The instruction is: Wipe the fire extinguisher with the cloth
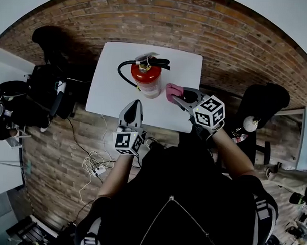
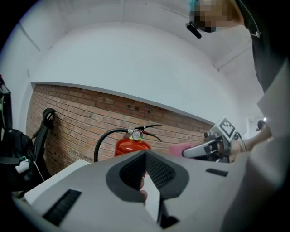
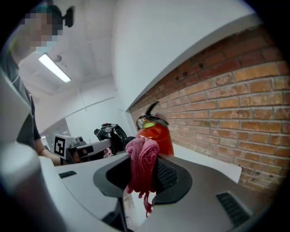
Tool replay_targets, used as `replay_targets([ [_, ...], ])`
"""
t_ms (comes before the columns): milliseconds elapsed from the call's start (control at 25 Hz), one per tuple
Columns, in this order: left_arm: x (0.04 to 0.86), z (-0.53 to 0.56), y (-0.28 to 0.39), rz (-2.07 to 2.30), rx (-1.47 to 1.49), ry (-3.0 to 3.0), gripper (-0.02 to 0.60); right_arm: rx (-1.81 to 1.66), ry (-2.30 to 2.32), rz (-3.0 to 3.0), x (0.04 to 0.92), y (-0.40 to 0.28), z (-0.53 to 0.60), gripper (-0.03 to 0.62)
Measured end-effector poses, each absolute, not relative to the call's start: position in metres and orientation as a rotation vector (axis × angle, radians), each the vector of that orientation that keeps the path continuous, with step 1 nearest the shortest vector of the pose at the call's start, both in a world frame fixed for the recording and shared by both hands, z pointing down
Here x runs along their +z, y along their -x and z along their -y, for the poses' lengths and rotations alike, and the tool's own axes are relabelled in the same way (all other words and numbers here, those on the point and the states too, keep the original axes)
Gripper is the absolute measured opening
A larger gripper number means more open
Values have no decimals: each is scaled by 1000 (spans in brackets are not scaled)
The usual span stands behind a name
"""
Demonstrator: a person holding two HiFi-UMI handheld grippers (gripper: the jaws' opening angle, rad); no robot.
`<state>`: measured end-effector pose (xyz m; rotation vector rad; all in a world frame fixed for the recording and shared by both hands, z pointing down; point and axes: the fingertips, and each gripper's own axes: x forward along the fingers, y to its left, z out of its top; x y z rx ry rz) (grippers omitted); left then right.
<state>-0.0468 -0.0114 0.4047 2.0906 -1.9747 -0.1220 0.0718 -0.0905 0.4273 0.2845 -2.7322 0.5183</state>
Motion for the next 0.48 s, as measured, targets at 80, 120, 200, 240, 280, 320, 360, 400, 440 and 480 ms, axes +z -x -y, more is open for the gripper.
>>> replay_targets([
  [80,412,23,51,2039,-103,-2029,8,594,-261,2695,446,-79,127,127],
  [120,416,28,54,2081,-94,-1983,8,626,-240,2671,457,-82,145,127],
  [200,423,38,59,2175,-89,-1867,8,687,-185,2616,479,-87,178,127],
  [240,426,42,61,2221,-93,-1803,8,711,-154,2589,490,-88,193,127],
  [280,428,47,63,2265,-98,-1741,8,733,-123,2562,502,-88,208,127],
  [320,430,52,65,2305,-100,-1682,8,756,-90,2535,516,-86,221,127],
  [360,432,56,66,2344,-102,-1624,8,781,-56,2507,529,-82,231,127],
  [400,434,58,66,2380,-102,-1566,8,809,-19,2477,545,-77,238,127],
  [440,435,59,66,2413,-103,-1510,8,837,19,2445,561,-72,242,127],
  [480,437,59,63,2443,-105,-1457,8,864,51,2411,579,-67,244,127],
])
